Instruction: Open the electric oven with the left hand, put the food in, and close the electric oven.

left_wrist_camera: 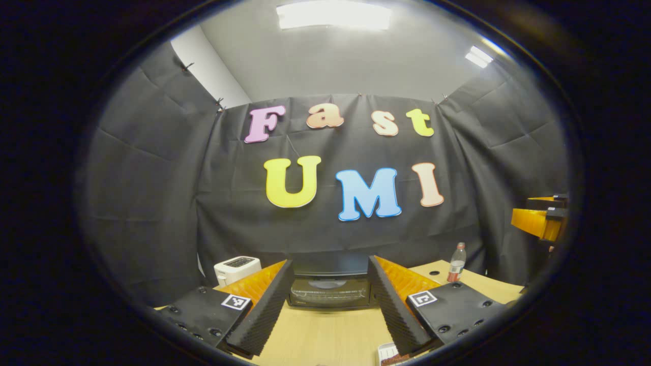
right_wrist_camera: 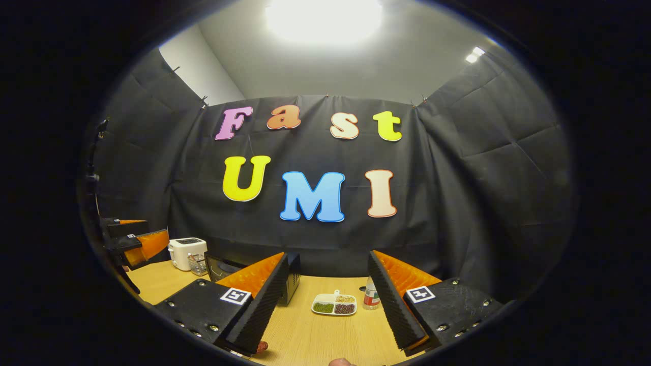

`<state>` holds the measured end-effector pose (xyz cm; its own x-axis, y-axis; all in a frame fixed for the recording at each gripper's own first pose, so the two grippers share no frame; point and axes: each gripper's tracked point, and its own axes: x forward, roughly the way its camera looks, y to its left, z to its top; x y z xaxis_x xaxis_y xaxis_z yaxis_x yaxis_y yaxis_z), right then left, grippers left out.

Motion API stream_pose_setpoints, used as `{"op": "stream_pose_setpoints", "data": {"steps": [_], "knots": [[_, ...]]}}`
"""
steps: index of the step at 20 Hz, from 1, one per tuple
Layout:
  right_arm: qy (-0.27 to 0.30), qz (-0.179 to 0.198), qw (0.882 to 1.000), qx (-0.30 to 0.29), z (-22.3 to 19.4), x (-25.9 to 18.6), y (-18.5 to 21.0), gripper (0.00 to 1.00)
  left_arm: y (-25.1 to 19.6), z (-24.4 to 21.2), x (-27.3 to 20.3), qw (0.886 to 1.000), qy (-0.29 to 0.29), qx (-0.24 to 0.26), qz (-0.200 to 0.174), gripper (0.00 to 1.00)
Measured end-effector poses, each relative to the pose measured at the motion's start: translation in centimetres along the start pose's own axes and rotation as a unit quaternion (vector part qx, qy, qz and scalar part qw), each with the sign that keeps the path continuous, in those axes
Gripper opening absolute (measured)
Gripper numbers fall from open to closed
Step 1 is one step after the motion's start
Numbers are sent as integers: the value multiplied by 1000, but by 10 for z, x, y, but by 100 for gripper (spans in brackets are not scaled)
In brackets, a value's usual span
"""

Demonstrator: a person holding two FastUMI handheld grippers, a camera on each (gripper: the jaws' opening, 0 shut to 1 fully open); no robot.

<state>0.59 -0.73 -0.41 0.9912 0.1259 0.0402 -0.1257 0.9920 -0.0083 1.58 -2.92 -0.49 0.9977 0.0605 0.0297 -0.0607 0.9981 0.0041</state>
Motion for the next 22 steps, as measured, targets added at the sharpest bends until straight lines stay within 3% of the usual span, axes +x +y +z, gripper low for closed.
{"op": "stream_pose_setpoints", "data": {"steps": [5, 8, 15, 16, 19, 22], "knots": [[9, -5, 1000, 5, -7, 6, -1, 95, -3, -15, 37, 1000, 8, -16, 0, 100], [10, -30, 999, 0, -6, 15, -4, 95, 8, -23, 67, 1000, 11, -17, -4, 96], [6, -91, 996, -8, 2, 27, -1, 95, 25, -62, 145, 999, 24, -14, -26, 100], [8, -100, 995, -12, 0, 27, -3, 95, 25, -67, 156, 999, 27, -14, -30, 92], [16, -123, 992, -12, -4, 28, -6, 95, 19, -86, 182, 998, 35, -12, -45, 100], [24, -149, 988, -10, -7, 24, -13, 95, 12, -110, 206, 997, 50, -13, -55, 97]]}}
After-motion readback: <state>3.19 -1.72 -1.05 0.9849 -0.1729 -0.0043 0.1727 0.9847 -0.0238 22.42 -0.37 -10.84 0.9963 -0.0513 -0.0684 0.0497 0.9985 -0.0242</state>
